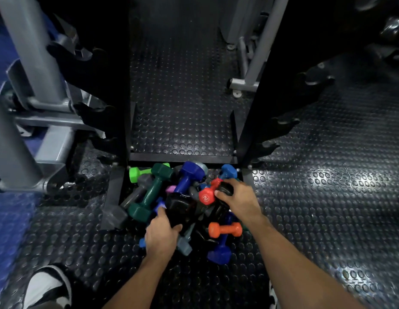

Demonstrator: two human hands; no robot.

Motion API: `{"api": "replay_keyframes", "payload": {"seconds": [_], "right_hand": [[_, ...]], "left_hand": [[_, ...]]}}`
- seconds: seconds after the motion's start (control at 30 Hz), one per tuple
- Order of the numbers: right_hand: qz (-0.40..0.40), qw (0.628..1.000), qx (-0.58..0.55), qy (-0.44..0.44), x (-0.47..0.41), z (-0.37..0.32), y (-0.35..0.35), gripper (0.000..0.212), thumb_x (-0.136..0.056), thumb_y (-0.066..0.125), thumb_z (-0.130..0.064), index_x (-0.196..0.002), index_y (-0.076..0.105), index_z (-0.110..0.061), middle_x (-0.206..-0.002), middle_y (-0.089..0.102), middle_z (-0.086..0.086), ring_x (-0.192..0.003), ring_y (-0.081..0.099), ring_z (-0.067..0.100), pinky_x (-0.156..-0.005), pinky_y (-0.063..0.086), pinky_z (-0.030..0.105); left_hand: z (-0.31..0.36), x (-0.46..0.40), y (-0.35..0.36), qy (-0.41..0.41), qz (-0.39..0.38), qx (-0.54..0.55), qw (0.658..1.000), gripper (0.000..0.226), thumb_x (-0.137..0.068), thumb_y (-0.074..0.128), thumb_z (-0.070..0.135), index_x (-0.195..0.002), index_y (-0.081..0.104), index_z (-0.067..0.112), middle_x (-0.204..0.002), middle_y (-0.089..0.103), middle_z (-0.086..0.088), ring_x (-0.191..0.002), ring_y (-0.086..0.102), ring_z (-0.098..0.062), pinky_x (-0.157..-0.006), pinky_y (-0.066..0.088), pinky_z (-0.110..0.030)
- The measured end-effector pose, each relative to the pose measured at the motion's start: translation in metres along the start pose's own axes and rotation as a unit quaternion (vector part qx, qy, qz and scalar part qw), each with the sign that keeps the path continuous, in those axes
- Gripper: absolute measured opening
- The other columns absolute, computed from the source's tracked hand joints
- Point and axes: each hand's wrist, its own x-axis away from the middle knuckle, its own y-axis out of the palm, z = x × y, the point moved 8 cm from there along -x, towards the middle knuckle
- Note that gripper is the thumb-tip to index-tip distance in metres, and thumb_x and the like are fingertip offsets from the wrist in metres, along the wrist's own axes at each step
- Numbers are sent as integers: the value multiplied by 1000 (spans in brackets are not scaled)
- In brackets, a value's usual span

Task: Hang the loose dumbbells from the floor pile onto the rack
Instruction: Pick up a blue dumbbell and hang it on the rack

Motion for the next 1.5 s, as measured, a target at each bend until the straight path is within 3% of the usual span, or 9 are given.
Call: {"api": "replay_keyframes", "payload": {"seconds": [0.07,0.17,0.33,0.57,0.77,1.03,1.2,1.37,1.5], "right_hand": [[8,1000,-10,3,7,5,1,64,-73,63,-70,-126,63,-33,-111,71,0,-103,64,27,-93,55,41],[24,1000,-10,15,24,5,-4,64,-83,70,-61,-138,60,-29,-124,67,0,-114,54,25,-100,49,39],[67,997,-20,11,52,2,-8,63,-90,70,-50,-147,53,-27,-139,59,-4,-121,40,18,-102,42,35],[113,993,-10,14,84,-2,-4,65,-94,64,-54,-151,49,-27,-150,50,-3,-132,36,16,-108,43,36],[143,989,-4,35,101,-7,0,67,-91,65,-58,-150,49,-31,-152,49,-6,-135,35,15,-109,46,39],[68,995,-68,37,59,6,-12,63,-84,78,-49,-140,60,-27,-133,63,-6,-126,48,19,-105,46,36],[-42,996,-49,58,15,22,-12,57,-67,84,-61,-117,63,-43,-110,58,-17,-110,57,14,-99,51,40],[-8,982,-146,118,2,21,-10,33,-95,56,-61,-96,63,-29,-102,68,0,-87,69,15,-82,61,39],[-9,985,-107,135,-5,16,-8,35,-103,49,-53,-101,64,-22,-89,67,-1,-77,65,13,-75,57,35]], "left_hand": [[-5,1,2,-12,5,31,999,52,-81,82,36,-118,52,16,-107,72,-7,-100,69,-34,-83,55,-42],[-11,5,6,-35,2,63,997,49,-80,81,42,-111,53,16,-107,71,-7,-99,68,-33,-82,54,-42],[-25,8,27,-49,-59,28,997,60,-82,76,52,-124,56,14,-111,71,-9,-106,67,-33,-79,52,-36],[-25,6,23,-3,-51,-88,995,53,-86,64,59,-121,62,20,-110,72,-8,-104,68,-32,-81,52,-36],[-27,7,27,-9,-75,-34,997,55,-86,70,53,-128,59,18,-113,72,-8,-107,68,-30,-84,52,-35],[-28,10,24,26,-72,39,996,48,-87,78,32,-128,62,12,-104,75,-8,-99,71,-27,-83,52,-32],[-29,10,24,62,-45,75,994,43,-84,82,30,-119,67,10,-83,69,2,-77,66,-19,-70,49,-29],[-40,26,33,56,-56,89,993,40,-77,87,33,-107,72,12,-76,70,1,-74,68,-20,-69,51,-33],[-53,54,49,45,-104,83,990,50,-75,86,29,-120,69,16,-97,77,1,-93,73,-19,-82,54,-33]]}}
